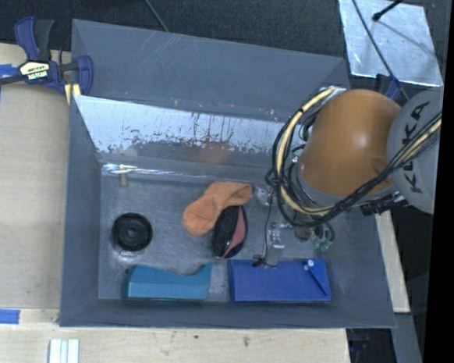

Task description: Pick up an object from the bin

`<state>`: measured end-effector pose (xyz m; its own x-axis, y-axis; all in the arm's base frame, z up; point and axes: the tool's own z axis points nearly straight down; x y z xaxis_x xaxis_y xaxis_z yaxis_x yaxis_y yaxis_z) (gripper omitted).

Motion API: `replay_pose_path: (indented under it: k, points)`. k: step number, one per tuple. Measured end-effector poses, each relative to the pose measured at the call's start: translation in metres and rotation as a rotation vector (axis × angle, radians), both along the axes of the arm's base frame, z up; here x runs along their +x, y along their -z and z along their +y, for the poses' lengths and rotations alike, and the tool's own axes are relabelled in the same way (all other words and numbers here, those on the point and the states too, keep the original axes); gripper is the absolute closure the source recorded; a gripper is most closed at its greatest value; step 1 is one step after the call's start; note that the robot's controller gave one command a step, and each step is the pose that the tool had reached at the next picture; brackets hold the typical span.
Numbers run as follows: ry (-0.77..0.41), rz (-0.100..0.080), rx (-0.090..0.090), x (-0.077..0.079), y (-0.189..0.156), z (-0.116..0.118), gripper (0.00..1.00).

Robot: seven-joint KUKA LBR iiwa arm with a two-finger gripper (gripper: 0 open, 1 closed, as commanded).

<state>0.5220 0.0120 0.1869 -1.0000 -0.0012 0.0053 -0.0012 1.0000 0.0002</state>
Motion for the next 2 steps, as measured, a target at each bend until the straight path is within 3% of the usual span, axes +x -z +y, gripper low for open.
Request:
replay_pose_path:
  k: [1,2]
  points:
    - [0.0,-0.008,0.0,0.001,-0.005,0.0,0.0]
    - [0.019,-0.016,0.0,0.023,0.043,0.015,0.0]
